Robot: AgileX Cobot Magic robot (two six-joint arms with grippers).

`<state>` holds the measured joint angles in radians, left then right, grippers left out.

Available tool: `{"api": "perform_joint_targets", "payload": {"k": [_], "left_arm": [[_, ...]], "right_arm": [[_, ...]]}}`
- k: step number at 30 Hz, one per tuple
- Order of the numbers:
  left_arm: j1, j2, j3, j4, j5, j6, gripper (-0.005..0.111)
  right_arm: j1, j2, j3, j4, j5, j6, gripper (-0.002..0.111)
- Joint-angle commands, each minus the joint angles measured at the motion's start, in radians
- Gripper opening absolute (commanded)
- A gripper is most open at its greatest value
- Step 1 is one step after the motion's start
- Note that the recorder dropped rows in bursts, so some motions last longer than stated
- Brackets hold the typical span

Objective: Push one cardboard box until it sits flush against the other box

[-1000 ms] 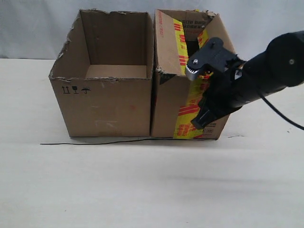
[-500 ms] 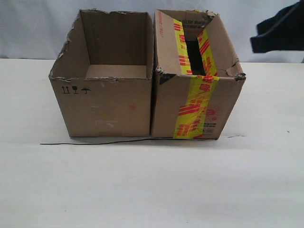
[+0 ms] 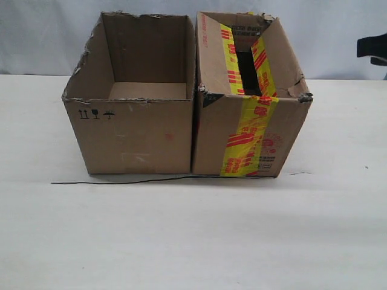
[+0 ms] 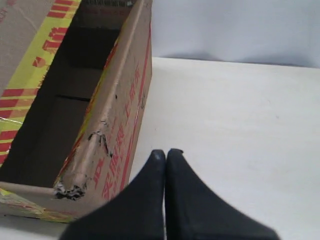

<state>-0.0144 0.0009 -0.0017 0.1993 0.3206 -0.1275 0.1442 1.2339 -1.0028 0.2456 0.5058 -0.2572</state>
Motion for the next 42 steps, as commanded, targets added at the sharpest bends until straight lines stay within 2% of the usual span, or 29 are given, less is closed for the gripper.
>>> {"api": "perform_joint_targets", "payload": {"k": [1,14,22,28,42], "left_arm": [[-0.007,-0.001,0.002,-0.009,-0.012,-0.004,0.0],[-0.007,-0.001,0.002,-0.009,-0.012,-0.004,0.0],[-0.007,-0.001,0.002,-0.009,-0.012,-0.004,0.0],[-0.007,-0.001,0.002,-0.009,-0.012,-0.004,0.0],[-0.008,-0.001,0.002,-0.009,-0.013,-0.004,0.0]], "right_arm": [[-0.003,-0.157,0.076,0.009,-0.047,-0.007,0.0],[-0.003,-0.773,0.342,0.009,-0.011,0.028,0.0],[-0.003,-1.057,0.516,0.009,0.035,0.028,0.0],[-0.003,-1.174,0.624,0.009,-0.089,0.028,0.0],[-0.003,-1.234,0.622,0.013,-0.045,0.028,0.0]]}}
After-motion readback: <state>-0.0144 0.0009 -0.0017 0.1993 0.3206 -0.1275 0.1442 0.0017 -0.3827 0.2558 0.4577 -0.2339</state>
